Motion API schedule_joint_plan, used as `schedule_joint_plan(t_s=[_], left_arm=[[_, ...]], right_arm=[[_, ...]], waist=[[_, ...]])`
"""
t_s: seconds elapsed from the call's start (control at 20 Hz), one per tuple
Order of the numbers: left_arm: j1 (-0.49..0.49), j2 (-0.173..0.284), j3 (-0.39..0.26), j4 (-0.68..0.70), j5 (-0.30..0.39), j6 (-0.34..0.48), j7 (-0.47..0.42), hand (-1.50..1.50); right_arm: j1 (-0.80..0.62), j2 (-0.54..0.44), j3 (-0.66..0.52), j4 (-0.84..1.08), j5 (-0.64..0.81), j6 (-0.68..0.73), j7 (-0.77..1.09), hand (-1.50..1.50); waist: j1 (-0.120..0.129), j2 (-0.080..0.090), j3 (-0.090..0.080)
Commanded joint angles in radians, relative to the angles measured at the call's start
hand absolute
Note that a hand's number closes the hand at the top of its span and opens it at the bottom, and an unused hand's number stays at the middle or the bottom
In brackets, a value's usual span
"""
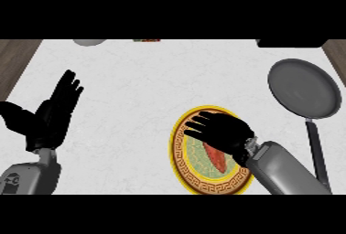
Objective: Pick the sweet potato from the plate and place it in the pan
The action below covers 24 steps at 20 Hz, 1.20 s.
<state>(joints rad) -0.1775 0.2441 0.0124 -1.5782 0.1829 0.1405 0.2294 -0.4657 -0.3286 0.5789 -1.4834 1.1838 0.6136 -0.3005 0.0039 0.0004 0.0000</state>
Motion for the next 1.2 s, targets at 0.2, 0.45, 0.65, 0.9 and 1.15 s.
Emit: schedule_joint_plan(t_s=[0.2, 0.45, 0.65, 0.9, 1.15], left_arm=[[0.004, 0.018, 0.072, 0.020, 0.024, -0.069, -0.005, 0.00], [0.012, -0.029, 0.046, -0.012, -0.025, -0.034, -0.005, 0.00], [0.068, -0.037, 0.041, -0.072, -0.028, -0.048, 0.015, 0.00], [0.017, -0.058, 0.031, 0.028, -0.053, -0.059, -0.025, 0.00], [-0.017, -0.070, 0.057, 0.075, -0.066, -0.054, -0.054, 0.00]], right_arm=[[0.066, 0.087, 0.024, 0.067, 0.106, -0.074, -0.030, -1.50], [0.049, 0.129, -0.033, 0.223, 0.131, -0.155, -0.090, -1.50], [0.027, 0.180, -0.035, 0.281, 0.178, -0.142, -0.083, -1.50], [-0.013, 0.168, -0.040, 0.373, 0.183, -0.238, -0.222, 1.50], [0.015, 0.211, -0.069, 0.365, 0.203, -0.248, -0.231, 1.50]], waist=[[-0.002, -0.001, 0.000], [0.000, 0.000, 0.000], [0.003, 0.000, 0.000], [0.003, 0.002, 0.000], [-0.002, 0.000, 0.000]])
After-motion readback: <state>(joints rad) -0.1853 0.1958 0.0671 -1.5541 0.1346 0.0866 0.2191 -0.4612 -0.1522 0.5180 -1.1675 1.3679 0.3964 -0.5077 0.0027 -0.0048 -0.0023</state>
